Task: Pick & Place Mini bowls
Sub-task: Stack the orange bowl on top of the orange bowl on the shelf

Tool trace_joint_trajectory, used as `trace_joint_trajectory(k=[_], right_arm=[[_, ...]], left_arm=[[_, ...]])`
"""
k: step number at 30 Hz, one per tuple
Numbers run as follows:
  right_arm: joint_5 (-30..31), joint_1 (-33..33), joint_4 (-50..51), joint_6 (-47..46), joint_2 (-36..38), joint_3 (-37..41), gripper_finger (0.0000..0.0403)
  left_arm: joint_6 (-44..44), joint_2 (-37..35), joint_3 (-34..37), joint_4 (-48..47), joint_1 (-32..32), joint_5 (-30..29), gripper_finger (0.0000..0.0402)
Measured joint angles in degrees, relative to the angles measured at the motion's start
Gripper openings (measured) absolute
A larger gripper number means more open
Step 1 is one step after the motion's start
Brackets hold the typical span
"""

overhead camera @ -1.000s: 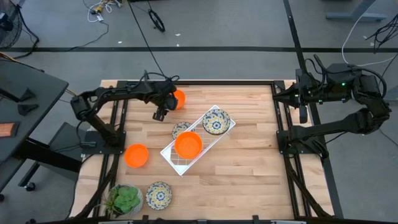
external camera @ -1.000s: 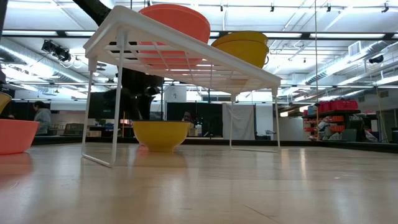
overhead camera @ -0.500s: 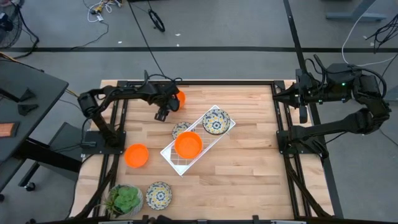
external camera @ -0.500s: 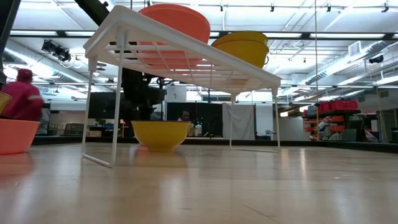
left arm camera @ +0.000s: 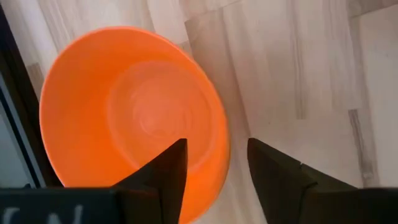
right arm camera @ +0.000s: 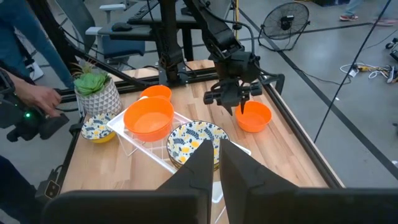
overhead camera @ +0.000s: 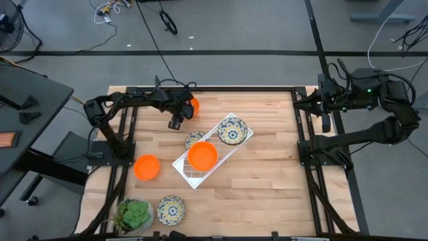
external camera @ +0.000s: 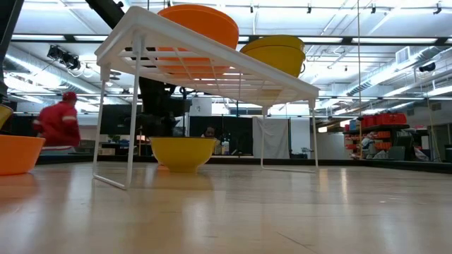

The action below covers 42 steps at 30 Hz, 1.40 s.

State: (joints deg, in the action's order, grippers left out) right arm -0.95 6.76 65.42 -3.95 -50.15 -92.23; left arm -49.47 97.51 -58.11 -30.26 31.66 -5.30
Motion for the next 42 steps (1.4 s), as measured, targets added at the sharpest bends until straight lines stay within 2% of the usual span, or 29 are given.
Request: trace_joint_trajectory(k=[9,16,25,30,42], right_arm=[[0.0,0.0,0.0,0.0,0.0,0.0,0.0032],[0.0,0.0,0.0,0.0,0.0,0.0,0.0032],[0.0,0.0,0.0,0.0,0.0,0.0,0.0032],[0.0,0.0,0.0,0.0,0.0,0.0,0.0032],[0.0,0.0,0.0,0.0,0.0,0.0,0.0032]], left_arm=[[0.8,0.0,0.0,-0.1,0.0,-1.5,0.0082],[1.0,-0.1,0.0,-2.0,0.0,-0.2,0.0009],[2.7,-0.1,-0.1,-3.1,0.0,0.1,0.0005],[4.2,-0.6,-2.1,-8.8,0.1,-0.8,0.0004],[5.5,-7.3,-9.2,-16.7,-0.5,-3.5,0.0002]])
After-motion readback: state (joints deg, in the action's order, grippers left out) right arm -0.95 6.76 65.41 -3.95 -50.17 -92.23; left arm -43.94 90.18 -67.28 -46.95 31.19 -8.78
